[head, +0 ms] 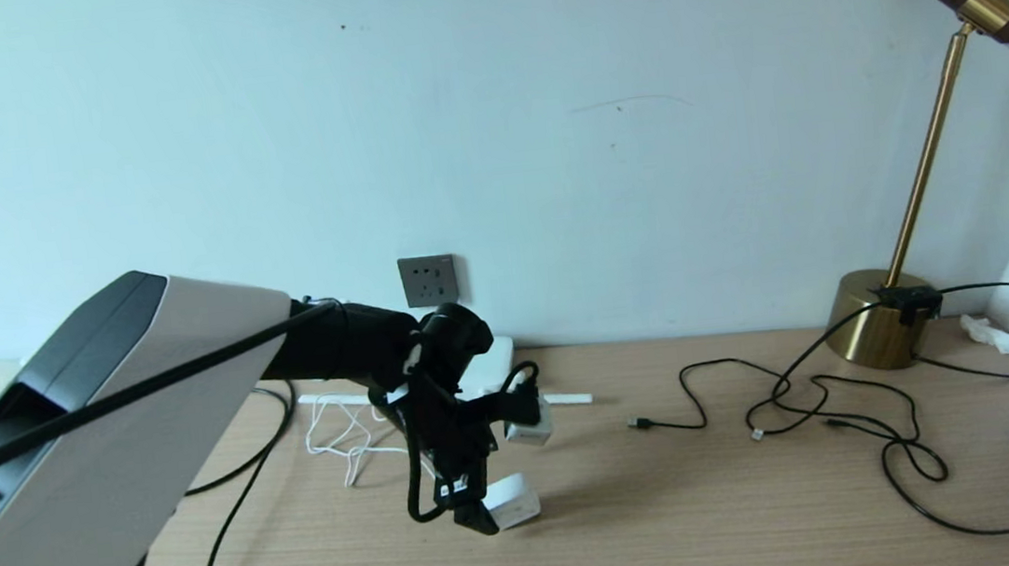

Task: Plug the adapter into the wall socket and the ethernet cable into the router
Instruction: Pick up plug

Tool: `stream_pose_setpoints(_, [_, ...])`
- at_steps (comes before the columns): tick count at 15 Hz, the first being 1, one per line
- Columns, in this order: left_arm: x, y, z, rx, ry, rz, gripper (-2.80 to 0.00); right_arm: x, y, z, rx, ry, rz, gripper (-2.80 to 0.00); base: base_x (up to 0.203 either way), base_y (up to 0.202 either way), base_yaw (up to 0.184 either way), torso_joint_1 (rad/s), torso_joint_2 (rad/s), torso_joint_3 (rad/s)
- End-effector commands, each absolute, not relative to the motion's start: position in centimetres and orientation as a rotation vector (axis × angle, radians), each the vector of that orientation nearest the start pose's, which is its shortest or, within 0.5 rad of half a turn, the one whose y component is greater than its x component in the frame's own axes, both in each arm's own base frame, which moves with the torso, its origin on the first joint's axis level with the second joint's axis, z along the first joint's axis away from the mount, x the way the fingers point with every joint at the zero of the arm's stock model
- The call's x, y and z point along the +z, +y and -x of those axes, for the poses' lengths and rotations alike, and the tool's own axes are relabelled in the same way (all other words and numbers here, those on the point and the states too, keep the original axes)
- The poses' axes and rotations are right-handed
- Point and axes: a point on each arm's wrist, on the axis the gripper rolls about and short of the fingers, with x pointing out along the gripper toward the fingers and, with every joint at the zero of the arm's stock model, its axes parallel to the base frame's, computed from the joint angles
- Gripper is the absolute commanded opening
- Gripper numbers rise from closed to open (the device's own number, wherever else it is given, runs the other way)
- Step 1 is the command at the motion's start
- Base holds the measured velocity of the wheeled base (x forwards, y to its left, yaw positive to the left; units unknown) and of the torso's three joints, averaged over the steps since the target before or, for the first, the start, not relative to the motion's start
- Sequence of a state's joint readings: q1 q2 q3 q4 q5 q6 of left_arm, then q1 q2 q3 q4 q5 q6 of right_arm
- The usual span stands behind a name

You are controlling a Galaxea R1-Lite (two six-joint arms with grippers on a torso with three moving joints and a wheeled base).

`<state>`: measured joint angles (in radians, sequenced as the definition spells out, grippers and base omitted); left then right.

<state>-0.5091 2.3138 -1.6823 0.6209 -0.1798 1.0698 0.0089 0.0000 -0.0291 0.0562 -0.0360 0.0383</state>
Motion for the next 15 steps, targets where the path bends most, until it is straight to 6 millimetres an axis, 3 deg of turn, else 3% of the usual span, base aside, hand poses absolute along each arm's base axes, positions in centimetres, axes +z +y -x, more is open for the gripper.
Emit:
stream_pose_setpoints(1, [8.16, -20.99, -36.49, -1.233, 0.824, -1.095, 0.0, 7.77, -0.11, 2.51, -0.028, 0.027, -0.038, 0.0, 0.0, 0.0, 0.0, 0.0, 0.0, 0.0])
stream_pose_setpoints(15, [7.44, -21.35, -37.14, -1.233, 0.827, -1.093, 0.0, 7.75, -0.1, 2.49, -0.027, 0.029, -0.038, 0.0, 0.0, 0.0, 0.0, 0.0, 0.0, 0.0])
